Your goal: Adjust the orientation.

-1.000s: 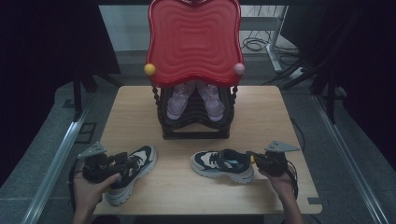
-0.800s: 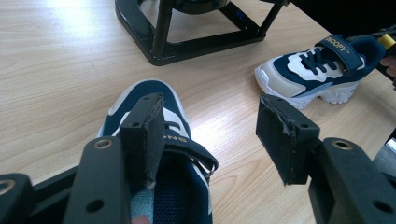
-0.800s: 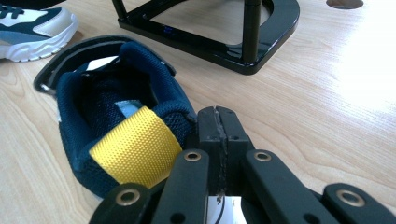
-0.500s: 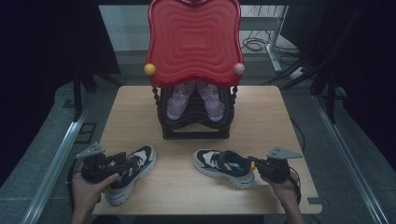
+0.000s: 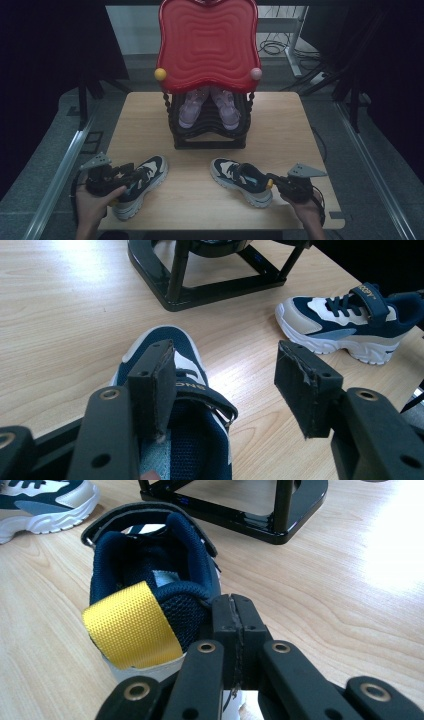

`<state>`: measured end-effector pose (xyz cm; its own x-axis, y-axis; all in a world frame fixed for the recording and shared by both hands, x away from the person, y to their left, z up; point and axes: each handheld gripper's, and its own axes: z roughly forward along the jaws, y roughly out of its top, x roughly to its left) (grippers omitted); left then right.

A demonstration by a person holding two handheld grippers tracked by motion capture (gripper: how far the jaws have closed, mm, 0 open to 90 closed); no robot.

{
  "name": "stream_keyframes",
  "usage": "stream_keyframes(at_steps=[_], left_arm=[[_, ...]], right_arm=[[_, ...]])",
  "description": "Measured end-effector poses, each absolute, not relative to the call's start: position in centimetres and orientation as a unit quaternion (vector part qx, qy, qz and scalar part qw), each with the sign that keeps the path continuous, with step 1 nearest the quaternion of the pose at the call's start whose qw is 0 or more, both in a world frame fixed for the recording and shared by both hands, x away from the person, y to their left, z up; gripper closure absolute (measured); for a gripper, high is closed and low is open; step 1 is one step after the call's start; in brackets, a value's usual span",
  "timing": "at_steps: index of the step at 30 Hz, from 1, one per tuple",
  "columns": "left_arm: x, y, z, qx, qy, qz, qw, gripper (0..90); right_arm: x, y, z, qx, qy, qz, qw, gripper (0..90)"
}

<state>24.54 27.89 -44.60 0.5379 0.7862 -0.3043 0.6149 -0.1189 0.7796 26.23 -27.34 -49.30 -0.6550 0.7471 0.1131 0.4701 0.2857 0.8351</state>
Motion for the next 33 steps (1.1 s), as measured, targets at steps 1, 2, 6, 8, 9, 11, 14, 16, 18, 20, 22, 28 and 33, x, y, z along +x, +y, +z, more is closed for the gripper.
stream_keyframes(at_steps=[1,2,6,8,9,11,14,16,18,20,22,28,33], left_arm=[[24.5,27.9,-44.6,0.742,0.472,0.092,0.467,41.8],[24.5,27.9,-44.6,0.742,0.472,0.092,0.467,41.8],[24.5,27.9,-44.6,0.742,0.472,0.092,0.467,41.8],[24.5,27.9,-44.6,0.742,0.472,0.092,0.467,41.8],[24.5,27.9,-44.6,0.742,0.472,0.092,0.467,41.8],[24.5,27.9,-44.6,0.742,0.472,0.092,0.467,41.8],[24.5,27.9,-44.6,0.742,0.472,0.092,0.467,41.8],[24.5,27.9,-44.6,0.741,0.473,0.093,0.467,41.8],[24.5,27.9,-44.6,0.741,0.473,0.093,0.468,41.8],[24.5,27.9,-44.6,0.741,0.473,0.093,0.467,41.8],[24.5,27.9,-44.6,0.742,0.473,0.092,0.467,41.8],[24.5,27.9,-44.6,0.742,0.473,0.092,0.467,41.8],[24.5,28.0,-44.6,0.741,0.473,0.093,0.467,41.8]], right_arm=[[26.1,-27.3,-49.3,0.387,0.787,0.456,0.151,89.6],[26.0,-27.3,-49.3,0.386,0.787,0.456,0.151,89.6],[25.4,-27.3,-49.3,0.385,0.788,0.456,0.151,89.6],[25.2,-27.3,-49.3,0.384,0.789,0.454,0.153,89.6],[25.0,-27.3,-49.3,0.384,0.789,0.454,0.153,89.6],[24.8,-27.3,-49.3,0.383,0.79,0.455,0.152,89.6],[24.4,-27.3,-49.2,0.38,0.791,0.456,0.149,89.6],[24.2,-27.4,-49.2,0.38,0.79,0.457,0.151,89.5],[24.0,-27.4,-49.1,0.38,0.789,0.458,0.152,89.6],[23.8,-27.4,-49.1,0.379,0.79,0.458,0.152,89.6],[23.7,-27.4,-49.1,0.378,0.791,0.458,0.151,89.6],[23.3,-27.3,-49.0,0.375,0.792,0.458,0.151,89.6],[23.0,-27.2,-49.0,0.371,0.794,0.458,0.15,89.6]])
